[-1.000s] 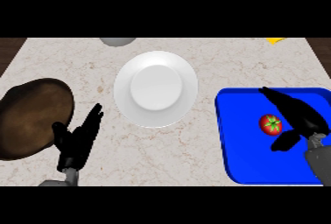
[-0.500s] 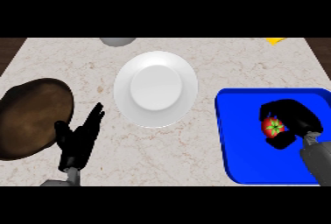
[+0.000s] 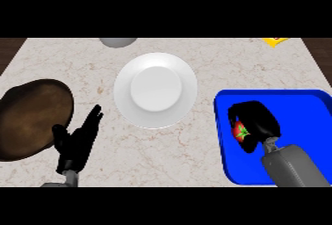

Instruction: Pick the tomato from the tray and place it in the plate

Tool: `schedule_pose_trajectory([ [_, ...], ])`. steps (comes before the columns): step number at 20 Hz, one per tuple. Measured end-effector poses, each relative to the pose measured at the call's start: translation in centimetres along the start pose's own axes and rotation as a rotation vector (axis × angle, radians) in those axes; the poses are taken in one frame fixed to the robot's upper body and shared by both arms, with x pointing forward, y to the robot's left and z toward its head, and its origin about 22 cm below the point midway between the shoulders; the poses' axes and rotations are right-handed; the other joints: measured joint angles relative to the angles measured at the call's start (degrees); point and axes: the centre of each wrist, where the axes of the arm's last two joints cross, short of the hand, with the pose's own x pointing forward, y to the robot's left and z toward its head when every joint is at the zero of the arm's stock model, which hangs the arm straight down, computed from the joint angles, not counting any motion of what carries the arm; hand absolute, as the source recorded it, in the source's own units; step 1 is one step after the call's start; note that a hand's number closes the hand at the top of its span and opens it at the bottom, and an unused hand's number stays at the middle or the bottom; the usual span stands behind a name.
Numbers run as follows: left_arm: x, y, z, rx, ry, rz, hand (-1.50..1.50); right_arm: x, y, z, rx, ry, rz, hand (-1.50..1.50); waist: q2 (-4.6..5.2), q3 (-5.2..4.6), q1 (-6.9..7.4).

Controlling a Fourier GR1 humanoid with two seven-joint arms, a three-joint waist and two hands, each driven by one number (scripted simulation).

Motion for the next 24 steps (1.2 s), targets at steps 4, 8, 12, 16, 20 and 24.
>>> schedule_pose_trajectory([
  [4,0.3,-0.6,-0.3,-0.026,-0.008,-0.005,0.0,9.6,1.2,-0.3,-0.075,-0.134,-0.109,1.5,0.09,0.18,2.28],
  [8,0.3,-1.0,-0.5,-0.045,0.002,-0.009,0.0,16.0,0.1,1.1,-0.24,-0.204,-0.196,1.5,-0.04,0.42,3.45],
  [12,0.4,-1.4,-0.7,-0.054,0.009,-0.008,0.0,19.9,-0.4,3.1,-0.386,-0.195,-0.298,1.5,-0.02,0.5,3.75],
  [16,0.4,-1.3,-0.7,-0.053,0.015,-0.01,0.0,22.4,-0.6,4.9,-0.505,-0.129,-0.43,1.5,0.09,0.54,3.36],
  [20,0.6,-1.4,-0.8,-0.055,0.016,-0.004,0.0,23.9,-0.2,5.5,-0.583,-0.072,-0.526,1.5,0.44,0.59,3.17],
  [24,0.6,-1.5,-0.7,-0.058,0.009,-0.002,0.0,24.6,-0.4,5.0,-0.677,-0.066,-0.596,1.5,0.66,0.65,3.05],
])
